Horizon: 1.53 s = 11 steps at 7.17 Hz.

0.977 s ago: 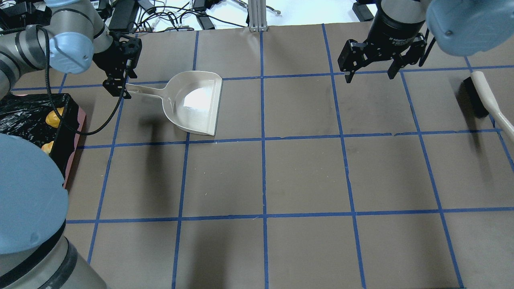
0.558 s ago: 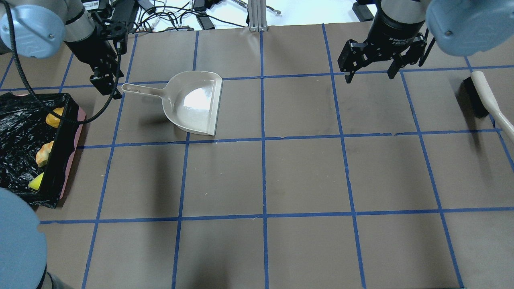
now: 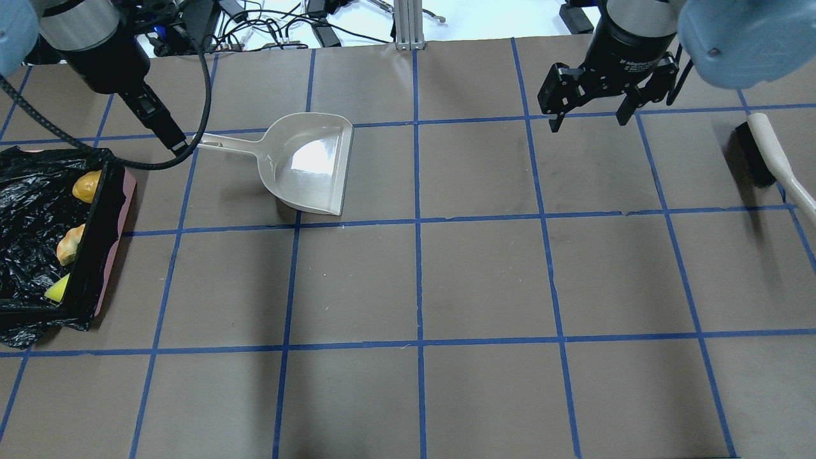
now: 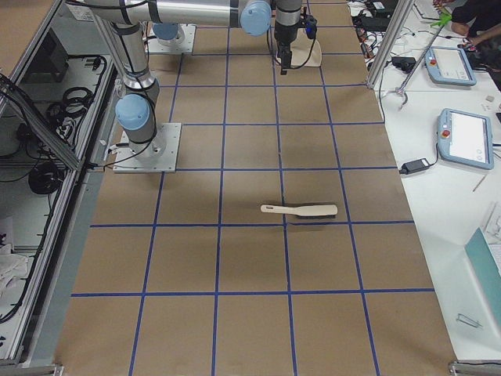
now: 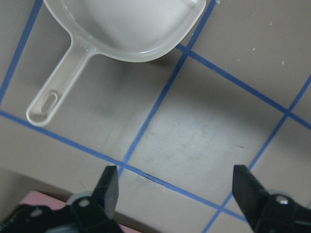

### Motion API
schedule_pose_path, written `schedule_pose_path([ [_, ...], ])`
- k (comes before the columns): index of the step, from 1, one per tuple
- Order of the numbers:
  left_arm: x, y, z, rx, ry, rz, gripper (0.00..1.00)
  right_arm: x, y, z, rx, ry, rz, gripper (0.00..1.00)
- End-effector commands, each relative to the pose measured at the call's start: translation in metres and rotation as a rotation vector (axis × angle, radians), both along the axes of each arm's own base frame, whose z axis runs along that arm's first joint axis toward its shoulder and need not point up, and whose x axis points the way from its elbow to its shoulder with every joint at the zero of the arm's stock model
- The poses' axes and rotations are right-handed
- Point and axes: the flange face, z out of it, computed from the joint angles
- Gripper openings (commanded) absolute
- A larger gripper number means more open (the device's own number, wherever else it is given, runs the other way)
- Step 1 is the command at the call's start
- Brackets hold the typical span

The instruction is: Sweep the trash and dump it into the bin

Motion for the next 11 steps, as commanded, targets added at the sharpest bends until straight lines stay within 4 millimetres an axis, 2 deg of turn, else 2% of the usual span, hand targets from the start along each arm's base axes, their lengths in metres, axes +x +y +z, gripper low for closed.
schedule_pose_path([
  [1,-0.057,0.025,0.014,-0.018,-0.030,0.374,0.85,0.000,0.000,0.000,-0.001,-0.001,0.000,1.00],
  [2,-0.085,0.032,0.018,-0.031,-0.035,0.485,0.85,0.000,0.000,0.000,-0.001,-0.001,0.000,1.00],
  [3,-0.101,0.034,0.017,-0.055,-0.033,0.568,0.85,0.000,0.000,0.000,-0.001,-0.001,0.000,1.00],
  [5,-0.103,0.048,0.015,-0.060,-0.043,0.705,0.84,0.000,0.000,0.000,-0.001,-0.001,0.000,1.00],
  [9,-0.101,0.078,0.004,-0.059,-0.048,0.765,0.84,0.000,0.000,0.000,-0.001,-0.004,0.000,1.00],
  [11,-0.100,0.081,0.006,-0.063,-0.048,0.754,0.85,0.000,0.000,0.000,-0.001,-0.005,0.000,1.00],
])
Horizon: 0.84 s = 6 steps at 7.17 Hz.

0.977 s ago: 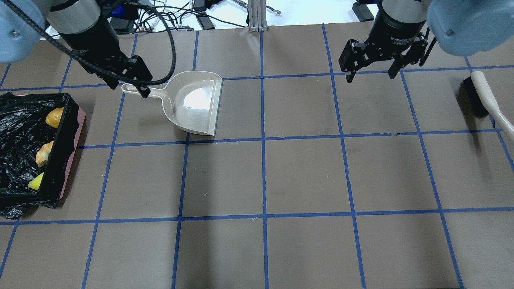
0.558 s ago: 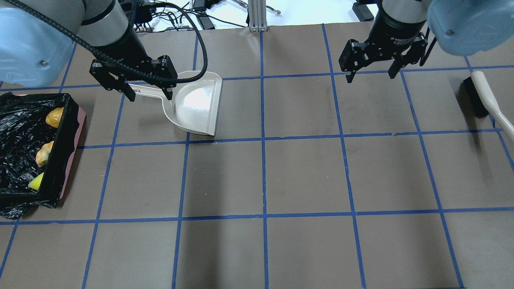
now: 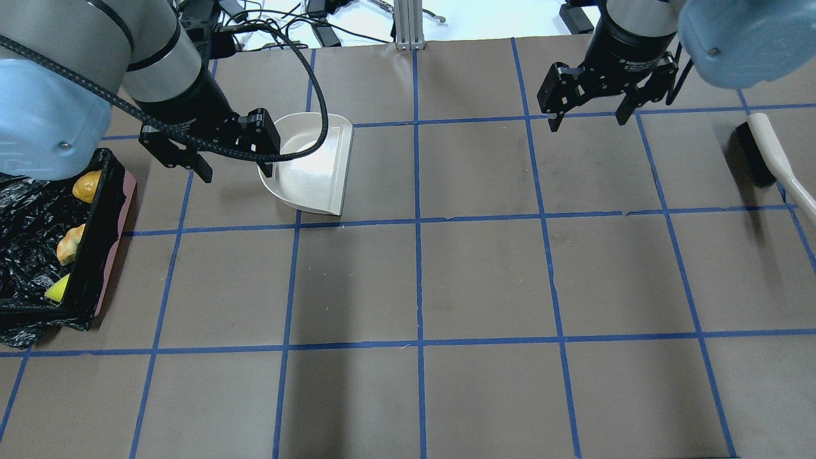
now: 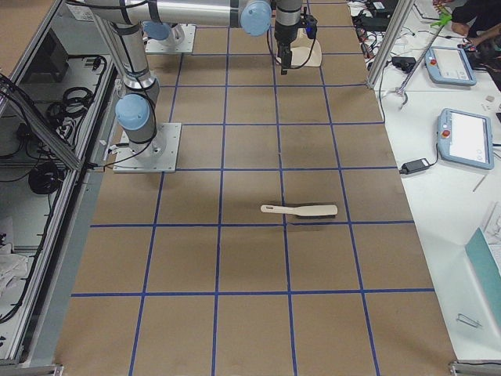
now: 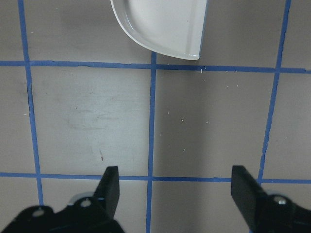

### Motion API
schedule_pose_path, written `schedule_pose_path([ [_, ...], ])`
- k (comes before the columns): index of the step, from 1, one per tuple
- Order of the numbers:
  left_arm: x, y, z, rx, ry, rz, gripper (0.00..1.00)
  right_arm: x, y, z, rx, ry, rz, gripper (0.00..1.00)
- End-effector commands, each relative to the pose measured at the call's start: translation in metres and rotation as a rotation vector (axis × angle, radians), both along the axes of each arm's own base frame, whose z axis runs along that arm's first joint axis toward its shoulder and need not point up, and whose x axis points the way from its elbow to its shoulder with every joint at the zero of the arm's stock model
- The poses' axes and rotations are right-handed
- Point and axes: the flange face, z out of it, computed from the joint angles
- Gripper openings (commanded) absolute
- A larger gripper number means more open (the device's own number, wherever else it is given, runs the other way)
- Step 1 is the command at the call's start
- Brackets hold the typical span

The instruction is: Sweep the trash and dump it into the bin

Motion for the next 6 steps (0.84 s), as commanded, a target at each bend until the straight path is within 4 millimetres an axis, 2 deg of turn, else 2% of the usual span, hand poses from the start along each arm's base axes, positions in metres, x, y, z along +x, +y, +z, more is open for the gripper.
schedule_pose_path([
  [1,0.0003,0.0032,0.0001,-0.001,0.001,0.005,0.85,0.0001,0.0001,-0.0001,0.001,-0.001,0.000,1.00],
  [6,0.0005,0.0047,0.0022,-0.004,0.000,0.001,0.87,-0.0004,0.0007,0.0006,0.001,0.004,0.000,1.00],
])
